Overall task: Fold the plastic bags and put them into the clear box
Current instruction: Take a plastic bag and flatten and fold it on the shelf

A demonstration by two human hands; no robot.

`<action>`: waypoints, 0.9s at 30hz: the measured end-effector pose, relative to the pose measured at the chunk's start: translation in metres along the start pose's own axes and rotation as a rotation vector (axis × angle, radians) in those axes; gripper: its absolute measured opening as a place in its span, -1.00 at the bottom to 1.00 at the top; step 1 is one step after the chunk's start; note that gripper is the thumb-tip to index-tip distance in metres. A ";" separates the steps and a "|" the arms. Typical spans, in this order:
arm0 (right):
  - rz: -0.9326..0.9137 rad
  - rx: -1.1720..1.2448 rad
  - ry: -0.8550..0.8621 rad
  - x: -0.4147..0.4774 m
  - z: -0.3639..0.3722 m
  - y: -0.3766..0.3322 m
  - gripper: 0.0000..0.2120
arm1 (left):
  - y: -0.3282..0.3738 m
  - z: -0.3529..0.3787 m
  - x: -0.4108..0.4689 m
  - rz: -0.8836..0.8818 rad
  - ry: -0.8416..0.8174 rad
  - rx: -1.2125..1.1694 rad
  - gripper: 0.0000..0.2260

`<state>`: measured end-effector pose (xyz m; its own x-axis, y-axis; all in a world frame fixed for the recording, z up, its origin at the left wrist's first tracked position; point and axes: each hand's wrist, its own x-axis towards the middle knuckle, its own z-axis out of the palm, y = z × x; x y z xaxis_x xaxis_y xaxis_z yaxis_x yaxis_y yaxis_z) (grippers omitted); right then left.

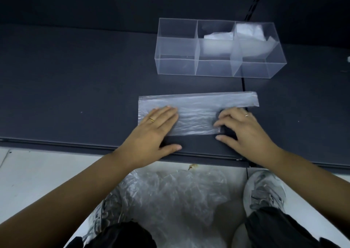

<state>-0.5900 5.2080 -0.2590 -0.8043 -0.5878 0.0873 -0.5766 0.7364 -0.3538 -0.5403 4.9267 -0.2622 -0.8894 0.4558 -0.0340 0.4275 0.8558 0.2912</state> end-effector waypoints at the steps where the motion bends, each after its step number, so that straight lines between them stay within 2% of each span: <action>1: -0.005 0.008 -0.004 0.002 0.001 -0.002 -0.79 | 0.003 0.002 0.001 -0.007 -0.023 -0.016 -0.23; 3: 0.002 0.021 0.011 0.008 0.001 -0.003 -0.93 | 0.004 0.006 0.003 -0.043 -0.022 -0.047 -0.20; 6: 0.042 0.112 -0.055 0.017 -0.002 -0.003 -0.94 | 0.004 0.006 0.004 -0.061 0.017 -0.075 -0.23; 8: 0.131 0.305 -0.133 0.020 -0.011 -0.002 -0.91 | 0.006 0.005 0.004 -0.061 0.066 -0.103 -0.35; 10: 0.213 0.461 -0.196 0.020 -0.023 -0.001 -0.88 | 0.006 0.005 0.004 -0.057 0.159 -0.132 -0.56; 12: 0.223 0.420 -0.157 0.019 -0.032 0.002 -0.94 | 0.008 0.003 0.005 -0.073 0.228 -0.181 -0.70; 13: 0.205 0.340 -0.111 0.019 -0.035 0.001 -0.88 | 0.008 0.001 0.006 -0.088 0.236 -0.206 -0.73; 16: 0.069 0.134 -0.082 0.021 -0.038 -0.015 -0.35 | 0.010 -0.004 0.007 -0.117 0.207 -0.238 -0.73; 17: 0.025 0.075 -0.101 0.024 -0.035 -0.018 -0.28 | 0.010 -0.005 0.008 -0.120 0.192 -0.248 -0.73; 18: 0.001 0.032 -0.110 0.026 -0.029 -0.019 -0.31 | 0.009 -0.007 0.008 -0.127 0.177 -0.263 -0.72; 19: 0.010 0.026 -0.102 0.028 -0.023 -0.017 -0.45 | 0.009 -0.009 0.008 -0.136 0.168 -0.289 -0.72; 22: 0.222 0.349 -0.062 0.033 -0.016 -0.006 -0.95 | 0.000 -0.014 0.008 -0.247 0.190 -0.529 -0.77; 24: 0.380 0.557 -0.028 0.037 -0.016 0.002 -0.89 | -0.010 -0.020 0.010 -0.389 0.216 -0.720 -0.83; 27: 0.506 0.630 0.015 0.044 -0.014 0.009 -0.84 | -0.028 -0.026 0.016 -0.571 0.267 -0.874 -0.92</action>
<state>-0.6330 5.1934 -0.2454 -0.9506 -0.2260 -0.2128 0.0432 0.5826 -0.8116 -0.5709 4.9041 -0.2459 -0.9727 -0.1143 -0.2021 -0.2315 0.4062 0.8840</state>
